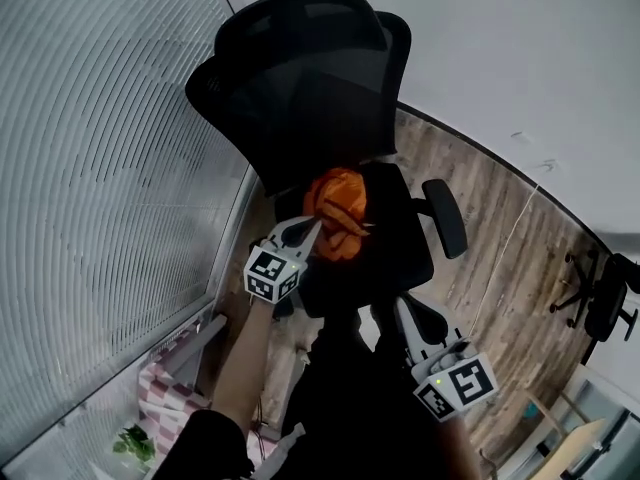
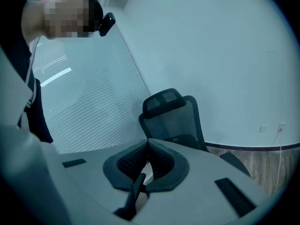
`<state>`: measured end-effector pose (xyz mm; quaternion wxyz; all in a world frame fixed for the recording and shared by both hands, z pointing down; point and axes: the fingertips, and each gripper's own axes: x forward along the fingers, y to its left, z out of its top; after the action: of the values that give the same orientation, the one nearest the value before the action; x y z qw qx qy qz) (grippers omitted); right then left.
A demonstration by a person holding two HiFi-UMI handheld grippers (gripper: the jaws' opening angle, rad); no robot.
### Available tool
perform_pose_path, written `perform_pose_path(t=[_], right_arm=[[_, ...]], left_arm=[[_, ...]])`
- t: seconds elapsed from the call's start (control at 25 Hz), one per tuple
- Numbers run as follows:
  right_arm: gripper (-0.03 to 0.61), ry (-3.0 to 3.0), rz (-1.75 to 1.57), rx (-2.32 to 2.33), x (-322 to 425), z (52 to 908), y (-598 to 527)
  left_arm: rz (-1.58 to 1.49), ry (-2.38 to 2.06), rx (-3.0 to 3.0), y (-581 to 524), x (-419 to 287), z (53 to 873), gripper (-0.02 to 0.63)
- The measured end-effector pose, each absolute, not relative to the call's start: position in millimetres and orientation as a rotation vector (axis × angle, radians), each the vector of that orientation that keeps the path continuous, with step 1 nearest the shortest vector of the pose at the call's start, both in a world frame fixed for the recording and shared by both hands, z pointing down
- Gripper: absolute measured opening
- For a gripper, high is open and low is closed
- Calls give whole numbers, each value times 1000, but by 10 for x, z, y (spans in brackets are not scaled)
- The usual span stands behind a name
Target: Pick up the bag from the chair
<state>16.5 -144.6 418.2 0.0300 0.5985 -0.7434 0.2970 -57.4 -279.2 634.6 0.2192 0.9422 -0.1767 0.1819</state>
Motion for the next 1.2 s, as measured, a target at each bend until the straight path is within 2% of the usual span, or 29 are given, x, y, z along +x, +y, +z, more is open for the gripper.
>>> perform_pose_path(t=[0.52,0.88,1.2], right_arm=[[18,-2437,820,1868,578,3781,-1059],[18,-2568,775,1769,1159,3570,-709],[18,-2657,821,1602,1609,3621,-430]], left_arm=[[324,-545,2592,-2118,-424,5491,34],[188,-741,2589,-1517,-282,4774,34],[90,-939,2524,-891,-123,4470,34]])
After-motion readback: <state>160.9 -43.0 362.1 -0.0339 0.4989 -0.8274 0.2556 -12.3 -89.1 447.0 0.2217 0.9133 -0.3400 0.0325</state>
